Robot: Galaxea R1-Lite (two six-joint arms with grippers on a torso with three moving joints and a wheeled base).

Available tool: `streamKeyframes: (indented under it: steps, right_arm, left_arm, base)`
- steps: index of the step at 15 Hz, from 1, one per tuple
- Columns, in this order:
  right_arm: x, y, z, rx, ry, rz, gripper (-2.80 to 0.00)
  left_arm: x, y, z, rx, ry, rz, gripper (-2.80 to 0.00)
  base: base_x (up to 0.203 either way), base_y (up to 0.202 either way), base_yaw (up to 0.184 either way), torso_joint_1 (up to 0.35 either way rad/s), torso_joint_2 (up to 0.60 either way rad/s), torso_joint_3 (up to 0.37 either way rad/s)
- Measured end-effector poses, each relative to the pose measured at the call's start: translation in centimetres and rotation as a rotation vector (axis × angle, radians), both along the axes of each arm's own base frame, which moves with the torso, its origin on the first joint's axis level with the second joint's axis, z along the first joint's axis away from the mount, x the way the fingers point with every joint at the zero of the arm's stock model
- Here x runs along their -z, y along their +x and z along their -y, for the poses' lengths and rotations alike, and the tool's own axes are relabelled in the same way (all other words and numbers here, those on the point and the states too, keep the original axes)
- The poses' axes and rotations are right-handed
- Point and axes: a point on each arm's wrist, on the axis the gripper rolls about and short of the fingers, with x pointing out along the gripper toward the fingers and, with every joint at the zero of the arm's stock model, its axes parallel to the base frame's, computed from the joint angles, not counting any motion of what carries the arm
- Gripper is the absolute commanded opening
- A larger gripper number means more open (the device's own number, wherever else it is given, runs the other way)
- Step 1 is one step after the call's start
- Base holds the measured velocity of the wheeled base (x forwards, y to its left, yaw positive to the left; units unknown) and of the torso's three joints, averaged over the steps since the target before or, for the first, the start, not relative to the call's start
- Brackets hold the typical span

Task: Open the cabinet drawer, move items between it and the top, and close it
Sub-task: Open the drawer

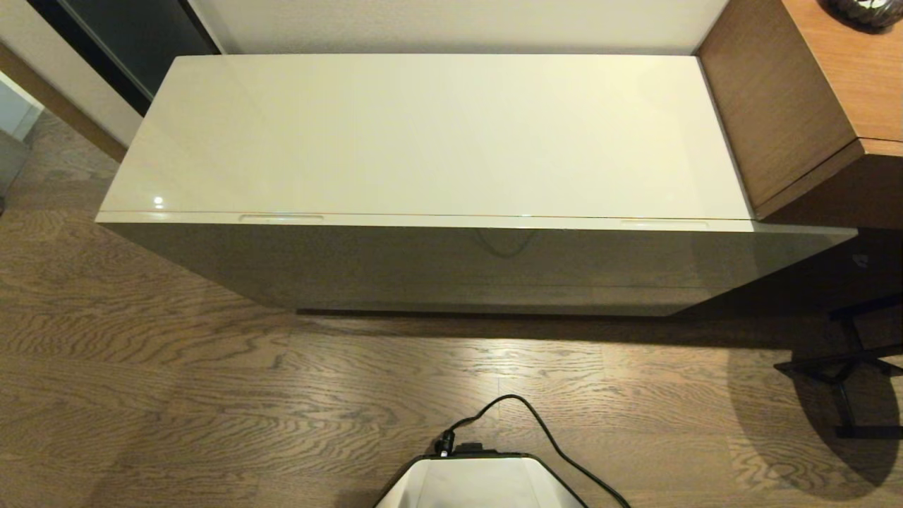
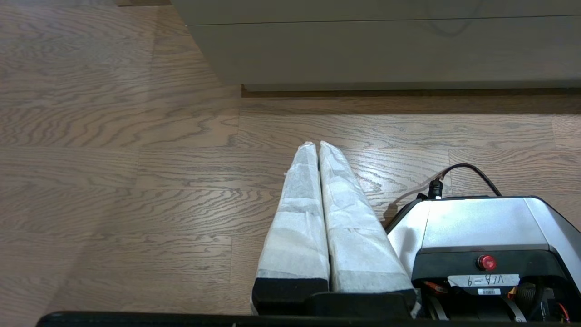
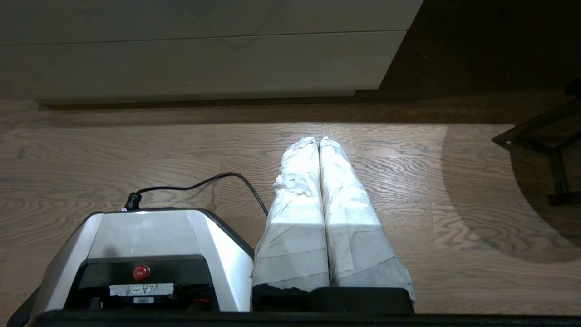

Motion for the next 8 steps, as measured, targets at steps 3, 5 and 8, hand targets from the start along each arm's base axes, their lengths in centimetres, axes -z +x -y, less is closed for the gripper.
streamKeyframes:
  steps: [3, 5, 8]
  right_arm:
    - [0.00, 0.00, 0.00, 0.000, 0.000, 0.000, -2.80]
    - [0.00, 0.00, 0.00, 0.000, 0.000, 0.000, -2.80]
    - [0.00, 0.00, 0.00, 0.000, 0.000, 0.000, -2.80]
  left_arm:
    - [0.01, 0.01, 0.00, 0.000, 0.001, -0.002, -2.80]
    - [0.00, 0.01, 0.00, 0.000, 0.000, -0.001, -2.80]
    - [0.00, 0.01, 0.00, 0.000, 0.000, -0.001, -2.80]
  base:
    - [0.000, 0.000, 0.000, 0.000, 0.00, 0.000]
    - [0.000, 0.000, 0.000, 0.000, 0.00, 0.000]
    - [0.000, 0.000, 0.000, 0.000, 0.00, 0.000]
